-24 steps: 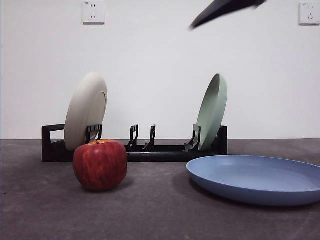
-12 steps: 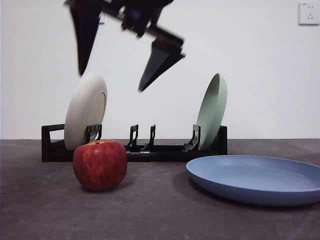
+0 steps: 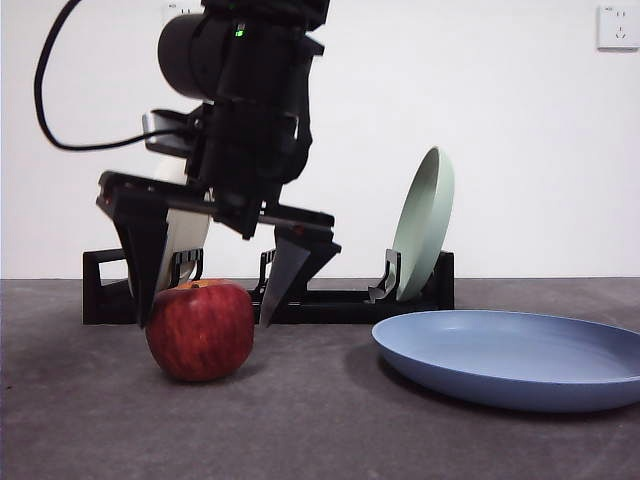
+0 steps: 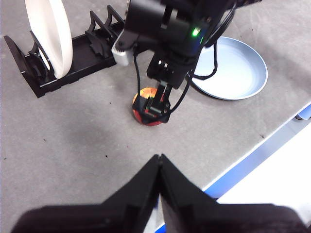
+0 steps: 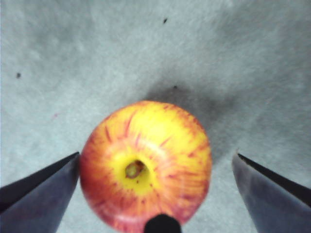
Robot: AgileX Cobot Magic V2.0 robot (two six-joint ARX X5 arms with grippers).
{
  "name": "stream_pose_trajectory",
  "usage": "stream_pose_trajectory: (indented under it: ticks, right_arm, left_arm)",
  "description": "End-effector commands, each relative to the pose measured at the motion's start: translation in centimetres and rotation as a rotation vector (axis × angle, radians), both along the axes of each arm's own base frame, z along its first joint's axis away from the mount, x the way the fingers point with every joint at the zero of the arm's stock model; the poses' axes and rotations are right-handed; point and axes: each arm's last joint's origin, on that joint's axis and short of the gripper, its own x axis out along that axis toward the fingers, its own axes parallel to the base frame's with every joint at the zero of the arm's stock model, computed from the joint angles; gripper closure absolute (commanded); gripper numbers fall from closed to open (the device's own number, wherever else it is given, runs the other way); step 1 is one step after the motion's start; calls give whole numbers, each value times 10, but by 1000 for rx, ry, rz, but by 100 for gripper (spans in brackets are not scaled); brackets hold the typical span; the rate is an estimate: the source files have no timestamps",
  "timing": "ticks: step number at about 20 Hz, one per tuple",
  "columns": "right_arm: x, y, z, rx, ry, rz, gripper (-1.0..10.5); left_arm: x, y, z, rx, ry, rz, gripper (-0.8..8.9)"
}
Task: Take the blue plate from the plate rack,put the plate on the table,take the apple from the table,put the apple in the plate
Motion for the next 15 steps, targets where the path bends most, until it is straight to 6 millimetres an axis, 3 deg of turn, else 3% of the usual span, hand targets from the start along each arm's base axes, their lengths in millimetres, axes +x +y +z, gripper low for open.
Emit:
stream_pose_trajectory:
  ticks: [1, 4, 6, 7, 11, 15]
  right_arm:
    - [-2, 4, -9, -14, 12, 19, 382]
    - [-3, 3, -10, -14, 33, 20, 644]
    - [-4, 3, -10, -15, 55, 25, 907]
    - [-4, 2, -10, -19, 58, 24, 965]
    - [-9, -5, 1, -60, 63, 19, 957]
    - [-23, -29, 45, -180, -44, 27, 957]
  left_arm:
    - [0, 0, 0, -11, 1, 7, 822]
    - [0, 0, 0, -10, 1, 8, 822]
    - [0, 0, 0, -11, 1, 8, 822]
    - [0, 0, 0, -11, 1, 8, 822]
    - [0, 0, 0, -11, 1, 8, 822]
    - [0, 1, 0, -9, -3, 13, 822]
